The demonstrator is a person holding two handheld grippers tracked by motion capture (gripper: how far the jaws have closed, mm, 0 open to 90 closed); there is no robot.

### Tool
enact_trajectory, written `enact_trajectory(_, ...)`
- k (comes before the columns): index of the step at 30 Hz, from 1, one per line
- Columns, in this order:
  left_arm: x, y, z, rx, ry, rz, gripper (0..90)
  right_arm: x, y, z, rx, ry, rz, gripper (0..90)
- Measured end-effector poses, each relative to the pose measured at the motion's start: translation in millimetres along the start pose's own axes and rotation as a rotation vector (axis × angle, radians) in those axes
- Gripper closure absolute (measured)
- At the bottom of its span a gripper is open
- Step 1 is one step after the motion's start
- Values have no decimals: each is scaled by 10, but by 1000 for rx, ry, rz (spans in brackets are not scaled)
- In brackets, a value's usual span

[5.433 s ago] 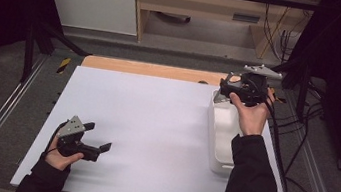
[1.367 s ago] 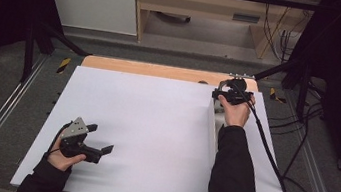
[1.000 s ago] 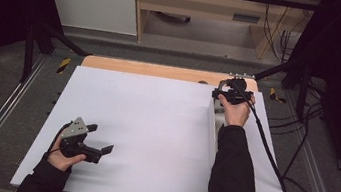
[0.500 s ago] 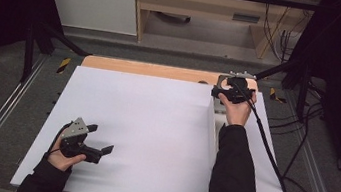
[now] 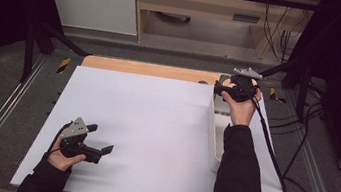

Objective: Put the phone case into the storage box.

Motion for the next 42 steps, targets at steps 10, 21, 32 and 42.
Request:
enact_trajectory(10, 10, 1, 9, -2, 6, 0, 0, 295, -192, 164, 12, 85, 106, 30)
enact_trajectory(21, 31, 11, 30, -9, 24, -4, 0, 739, -462, 193, 39, 173, 263, 24)
enact_trajectory(32, 56, 25, 52, -15, 41, -4, 0, 1140, -647, -13, 56, 211, 416, 18)
enact_trajectory(42, 62, 38, 56, -22, 46, -7, 0, 1370, -686, -381, 77, 202, 505, 6)
Point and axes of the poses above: each handheld gripper's, and its own axes: x roughly backward along the jaws, z roughly out of its top, y roughly to its right, the point moved 7 cm from there along -x, roughly forward along the jaws, and after that the axes turned 5 degrees about z, right-handed, at the moved point
